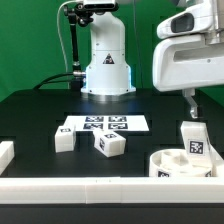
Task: Assemble stool
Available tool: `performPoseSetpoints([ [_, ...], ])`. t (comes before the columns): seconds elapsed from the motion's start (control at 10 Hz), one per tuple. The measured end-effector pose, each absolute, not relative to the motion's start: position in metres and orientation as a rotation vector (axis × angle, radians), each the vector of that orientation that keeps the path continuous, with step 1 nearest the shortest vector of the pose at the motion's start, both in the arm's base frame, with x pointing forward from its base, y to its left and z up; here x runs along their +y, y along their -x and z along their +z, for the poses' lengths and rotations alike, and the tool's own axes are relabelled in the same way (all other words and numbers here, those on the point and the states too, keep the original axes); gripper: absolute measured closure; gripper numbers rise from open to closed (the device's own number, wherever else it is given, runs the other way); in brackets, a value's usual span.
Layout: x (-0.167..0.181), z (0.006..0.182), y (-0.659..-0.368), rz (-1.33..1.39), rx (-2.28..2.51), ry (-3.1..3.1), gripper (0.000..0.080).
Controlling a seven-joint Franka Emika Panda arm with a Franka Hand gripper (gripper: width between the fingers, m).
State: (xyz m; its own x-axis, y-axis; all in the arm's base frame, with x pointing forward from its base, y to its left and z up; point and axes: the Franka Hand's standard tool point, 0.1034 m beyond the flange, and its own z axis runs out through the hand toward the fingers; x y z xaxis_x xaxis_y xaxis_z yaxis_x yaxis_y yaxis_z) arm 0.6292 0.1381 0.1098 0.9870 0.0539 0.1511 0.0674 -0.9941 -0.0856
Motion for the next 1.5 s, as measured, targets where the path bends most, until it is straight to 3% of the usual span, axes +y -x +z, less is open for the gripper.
performPoseSetpoints([
  [0.7, 0.117, 0.106, -0.629, -0.236, -1.041, 2.944, 0.0150],
  [1.0, 0.112, 0.096, -0.627, -0.203, -1.449, 2.815, 0.0150],
  [1.5, 0.108, 0.082, -0.624, -0.159, -1.590, 2.754, 0.0150],
])
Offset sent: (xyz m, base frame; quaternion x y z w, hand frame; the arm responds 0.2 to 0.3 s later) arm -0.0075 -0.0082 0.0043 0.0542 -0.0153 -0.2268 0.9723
